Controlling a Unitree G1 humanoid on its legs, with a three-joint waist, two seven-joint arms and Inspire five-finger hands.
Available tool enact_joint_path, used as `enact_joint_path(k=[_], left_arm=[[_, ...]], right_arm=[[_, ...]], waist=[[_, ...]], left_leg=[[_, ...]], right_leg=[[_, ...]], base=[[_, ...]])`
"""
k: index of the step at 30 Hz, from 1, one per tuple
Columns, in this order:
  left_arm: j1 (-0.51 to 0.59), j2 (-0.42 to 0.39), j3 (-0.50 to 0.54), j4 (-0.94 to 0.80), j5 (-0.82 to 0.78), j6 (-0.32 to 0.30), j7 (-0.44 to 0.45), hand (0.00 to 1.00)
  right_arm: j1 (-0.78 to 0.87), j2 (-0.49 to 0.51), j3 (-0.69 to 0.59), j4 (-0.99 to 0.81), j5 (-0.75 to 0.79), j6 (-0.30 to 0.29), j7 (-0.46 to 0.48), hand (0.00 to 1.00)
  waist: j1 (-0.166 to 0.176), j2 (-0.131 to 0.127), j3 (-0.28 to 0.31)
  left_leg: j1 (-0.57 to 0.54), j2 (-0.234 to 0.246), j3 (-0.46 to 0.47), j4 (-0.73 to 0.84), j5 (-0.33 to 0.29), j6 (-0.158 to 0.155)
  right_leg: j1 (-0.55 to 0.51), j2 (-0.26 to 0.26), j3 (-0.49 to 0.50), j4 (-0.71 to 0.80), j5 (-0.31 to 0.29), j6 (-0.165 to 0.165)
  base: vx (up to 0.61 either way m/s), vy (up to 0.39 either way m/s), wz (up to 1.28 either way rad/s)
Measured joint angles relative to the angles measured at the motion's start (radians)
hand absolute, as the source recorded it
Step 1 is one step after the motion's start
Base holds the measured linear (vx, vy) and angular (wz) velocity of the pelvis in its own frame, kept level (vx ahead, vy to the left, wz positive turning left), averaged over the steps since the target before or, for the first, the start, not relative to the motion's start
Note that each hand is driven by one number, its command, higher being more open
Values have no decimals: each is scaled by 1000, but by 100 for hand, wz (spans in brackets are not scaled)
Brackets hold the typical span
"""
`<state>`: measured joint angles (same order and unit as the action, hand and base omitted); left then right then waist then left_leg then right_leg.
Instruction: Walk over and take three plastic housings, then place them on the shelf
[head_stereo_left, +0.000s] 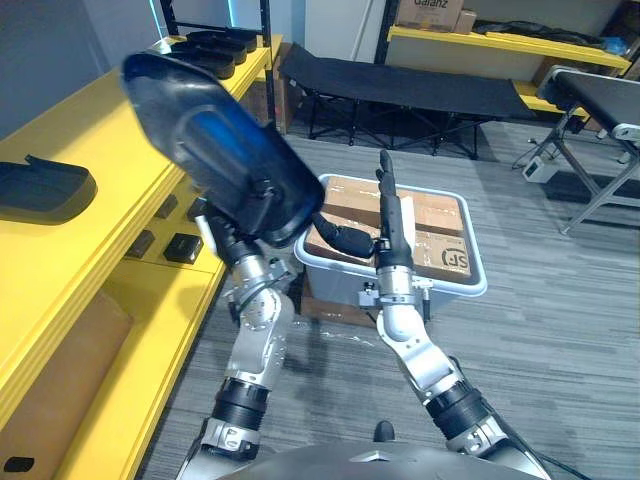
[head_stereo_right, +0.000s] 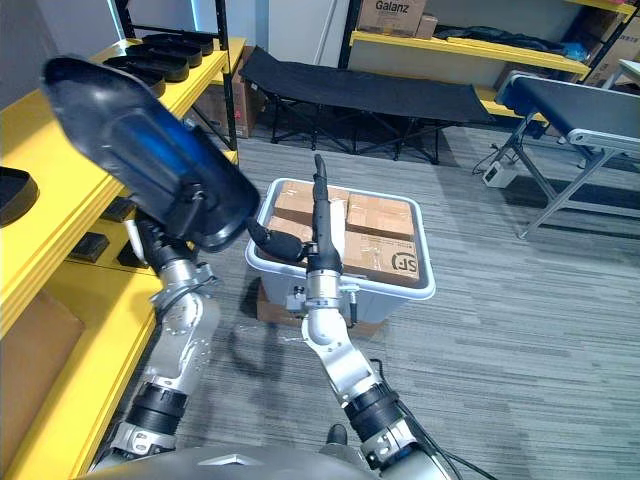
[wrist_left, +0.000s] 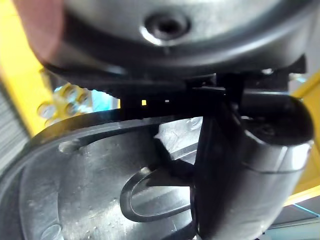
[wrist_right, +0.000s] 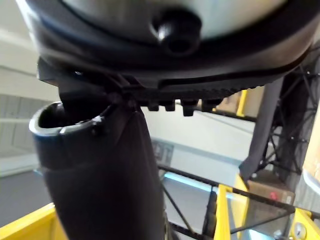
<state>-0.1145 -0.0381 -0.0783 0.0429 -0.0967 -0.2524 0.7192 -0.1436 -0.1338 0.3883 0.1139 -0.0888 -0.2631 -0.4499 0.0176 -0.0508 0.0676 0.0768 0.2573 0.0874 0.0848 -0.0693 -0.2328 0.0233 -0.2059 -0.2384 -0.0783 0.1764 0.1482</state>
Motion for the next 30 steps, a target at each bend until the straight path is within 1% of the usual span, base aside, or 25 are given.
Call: enact_joint_path(k=[2,4,5,6,7,8,10,11,13,15,16,17,18,19,20,21,22,23,25,28,30], left_arm=[[34,16,34,-16,60,16,15,0],[77,39,71,-15,126,21,30,0],[86,43,77,-15,145,24,35,0],[96,44,86,-14,173,33,37,0],[100,46,91,-14,187,37,38,0],[113,55,104,-13,191,37,35,0],[126,57,131,-13,190,32,22,0],[133,57,144,-12,185,24,10,0],[145,58,166,-12,185,-8,-5,0],[174,57,179,-33,168,-73,-29,0],[187,55,178,-57,163,-78,-37,0],[218,53,173,-112,158,-87,-49,0],[249,50,167,-170,155,-103,-60,0],[262,46,162,-198,154,-110,-70,0],[284,41,151,-246,154,-120,-77,0],[297,36,150,-289,154,-122,-86,0],[302,36,151,-306,154,-127,-89,0],[314,37,152,-330,155,-145,-94,0],[323,37,152,-347,157,-165,-99,0],[326,37,154,-352,156,-166,-109,0],[340,38,154,-359,154,-166,-116,0]], right_arm=[[34,-31,-13,-48,89,-27,50,100],[62,-29,-29,-96,208,-82,120,100],[65,-26,-35,-106,238,-90,144,100],[78,-25,-50,-133,280,-99,187,100],[84,-25,-58,-146,294,-100,206,100],[102,-28,-86,-181,344,-101,271,100],[135,-29,-133,-212,392,-100,328,100],[161,-29,-172,-221,395,-93,337,100],[202,-29,-222,-226,388,-75,323,100],[267,-28,-297,-222,343,7,260,100],[283,-27,-313,-216,319,30,239,100],[307,-27,-335,-194,289,71,203,100],[333,-25,-354,-171,307,107,177,100],[348,-22,-366,-156,323,119,168,100],[381,-11,-388,-138,343,135,149,100],[410,4,-407,-125,343,144,133,100],[420,12,-417,-122,343,150,131,100],[439,23,-427,-121,346,154,128,100],[451,25,-426,-121,346,154,129,100],[450,25,-423,-121,349,146,143,100],[450,28,-421,-121,349,146,157,100]], waist=[[4,5,0],[4,8,1],[4,8,1],[6,8,1],[6,8,2],[3,10,3],[3,14,6],[3,19,8],[0,25,12],[-8,36,15],[-11,39,15],[-22,44,16],[-24,49,15],[-23,53,15],[-24,63,15],[-25,73,16],[-27,77,16],[-30,85,16],[-30,88,15],[-22,87,16],[-24,87,15]], left_leg=[[0,0,0,0,-2,1],[-1,0,0,2,-4,1],[-1,0,1,3,-5,1],[-1,0,1,3,-6,1],[-1,0,1,4,-6,1],[-1,0,5,5,-7,1],[-1,0,12,13,-12,0],[-1,0,18,19,-19,1],[-1,0,24,19,-23,5],[-4,0,29,18,-24,6],[-8,0,30,18,-23,5],[-15,0,30,18,-21,1],[-18,0,34,18,-21,1],[-18,0,38,18,-21,1],[-17,0,41,18,-22,0],[-17,0,43,17,-23,1],[-17,0,43,17,-23,1],[-18,0,43,17,-24,1],[-18,0,42,18,-25,2],[-21,0,37,19,-30,10],[-33,0,19,20,-26,13]], right_leg=[[0,0,0,0,0,0],[0,0,0,0,0,0],[0,0,0,0,0,0],[0,0,1,0,0,0],[0,0,1,0,0,0],[-2,0,4,0,-1,0],[-5,0,12,0,-1,0],[-7,0,19,0,-1,1],[-9,-1,24,0,-2,1],[-19,-1,27,0,-3,2],[-23,-1,29,0,-3,2],[-30,-1,29,0,-2,2],[-36,0,33,0,-1,3],[-38,0,36,0,-1,4],[-38,0,39,0,0,4],[-38,0,39,0,0,4],[-38,0,39,0,0,4],[-38,0,39,0,-1,4],[-36,0,39,0,-2,6],[-34,-1,36,-1,-7,11],[-34,-2,23,-1,-12,11]], base=[[0,0,0],[0,0,0],[0,0,0],[0,0,0],[-21,24,-3],[-20,20,-5],[-24,26,-12],[-23,27,-15],[-18,26,-10],[7,27,-6],[0,0,0],[28,25,-4],[34,26,-6],[46,28,-9],[38,26,-6],[31,24,-3],[0,0,0],[0,0,0],[-22,7,0],[-51,11,4],[-40,7,18]])
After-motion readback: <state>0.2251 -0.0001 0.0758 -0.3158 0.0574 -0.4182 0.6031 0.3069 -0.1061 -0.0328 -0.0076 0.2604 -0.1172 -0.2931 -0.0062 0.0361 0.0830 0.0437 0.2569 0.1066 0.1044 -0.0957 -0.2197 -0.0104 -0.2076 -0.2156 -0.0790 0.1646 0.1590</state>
